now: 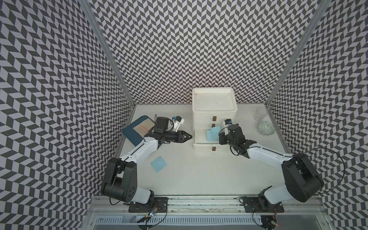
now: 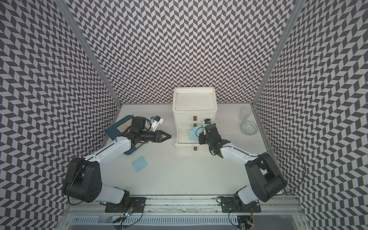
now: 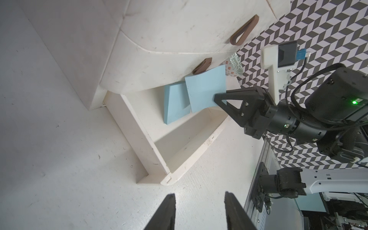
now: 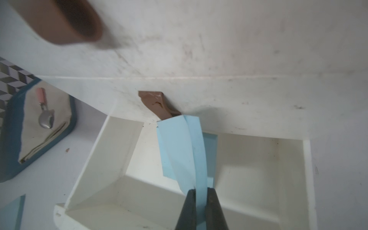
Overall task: Please put the sticky notes in the drawer by color
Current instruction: Place the sticky notes in the drawer.
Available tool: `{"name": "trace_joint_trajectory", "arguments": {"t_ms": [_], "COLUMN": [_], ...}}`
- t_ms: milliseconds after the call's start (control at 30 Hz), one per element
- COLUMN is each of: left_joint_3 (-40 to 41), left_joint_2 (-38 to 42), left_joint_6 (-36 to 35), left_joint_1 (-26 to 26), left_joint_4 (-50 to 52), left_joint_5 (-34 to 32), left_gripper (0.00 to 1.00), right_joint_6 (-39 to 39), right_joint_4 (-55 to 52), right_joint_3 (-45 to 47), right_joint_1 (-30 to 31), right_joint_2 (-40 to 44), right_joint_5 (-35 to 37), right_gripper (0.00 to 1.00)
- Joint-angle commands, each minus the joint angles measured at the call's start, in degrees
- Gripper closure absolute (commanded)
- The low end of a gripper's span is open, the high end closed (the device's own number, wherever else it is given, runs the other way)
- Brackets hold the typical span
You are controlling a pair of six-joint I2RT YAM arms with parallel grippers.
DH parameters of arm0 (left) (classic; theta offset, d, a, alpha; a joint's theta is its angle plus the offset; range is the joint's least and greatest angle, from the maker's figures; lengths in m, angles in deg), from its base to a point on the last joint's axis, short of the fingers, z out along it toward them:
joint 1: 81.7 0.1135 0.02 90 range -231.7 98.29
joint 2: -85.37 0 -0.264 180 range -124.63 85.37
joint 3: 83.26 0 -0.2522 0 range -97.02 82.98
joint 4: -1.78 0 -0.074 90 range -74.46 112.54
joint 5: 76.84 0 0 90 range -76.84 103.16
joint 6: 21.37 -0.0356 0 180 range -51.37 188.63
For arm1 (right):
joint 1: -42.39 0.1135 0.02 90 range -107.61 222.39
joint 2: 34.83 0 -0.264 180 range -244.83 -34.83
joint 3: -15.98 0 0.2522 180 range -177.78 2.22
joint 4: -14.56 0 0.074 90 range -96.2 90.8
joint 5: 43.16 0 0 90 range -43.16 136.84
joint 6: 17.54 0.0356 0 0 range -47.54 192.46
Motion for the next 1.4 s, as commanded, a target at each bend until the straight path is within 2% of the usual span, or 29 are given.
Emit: {"name": "trace_joint_trajectory", "arguments": {"t_ms": [0, 100, 333, 400, 467, 600, 800, 900, 967, 1033, 1133, 1233, 1367], "left_joint_3": [0.83, 0.83, 0.79, 1.0, 0.85, -0.09, 0.05, -0.17, -0.38, -0.19, 0.67, 1.55, 2.95], "left_joint_2": [1.04, 0.96, 0.99, 0.92, 0.72, -0.09, -1.05, -0.32, 0.24, 0.71, 1.01, 0.99, 0.56], "left_joint_6": [-0.54, -0.46, -0.29, -0.43, -0.55, -1.83, -1.1, -1.16, -0.84, 0.88, 3.65, 5.89, 7.62], "left_joint_1": [-0.09, -0.11, -0.11, -0.07, -0.11, 0.22, 3.58, 4.94, 5.54, 6.07, 7.07, 7.61, 8.9], "left_joint_4": [-0.75, -0.83, -0.99, -0.94, -0.39, 3.53, 5.72, 7.35, 8.6, 9.61, 10.06, 11.58, 14.35], "left_joint_5": [1.37, 1.54, 1.71, 1.55, 0.75, -5.83, -10.91, -16.73, -21.26, -25.98, -28.29, -32.92, -38.98], "left_gripper": [0.56, 0.56, 0.56, 0.56, 0.56, 0.56, 0.54, 0.54, 0.52, 0.46, 0.41, 0.39, 0.39], "right_joint_6": [-0.58, -0.43, 1.12, 1.73, 2.12, 2.58, 2.66, 2.88, 2.23, 2.49, 2.45, 2.42, 2.48], "right_joint_4": [-3.8, -5.28, -0.96, -0.31, -0.19, -1.07, -2.83, -2.63, -1.9, -1.12, -1.17, -1.19, 0.94], "right_joint_3": [-2.03, -2.78, -2.75, -3.02, -2.94, -1.61, 0.68, 2.43, 3.92, 5.51, 7.71, 9.89, 13.91], "right_joint_1": [-0.22, -0.21, -0.43, -0.38, -0.44, -0.52, -0.89, -0.89, -0.77, -0.17, 4.79, 10.93, 15.56], "right_joint_2": [-1.75, -2.7, -3.26, -3.65, -3.58, -0.85, 6.28, 10.69, 13.38, 15.25, 17.39, 18.49, 19.95], "right_joint_5": [8.01, 9.66, -3.57, -5.35, -5.34, -0.48, 5.26, 4.84, 1.78, -2.79, -3.05, -0.45, 0.81], "right_gripper": [0.97, 0.97, 0.93, 0.92, 0.83, 0.66, 0.53, 0.49, 0.48, 0.47, 0.45, 0.44, 0.42]}}
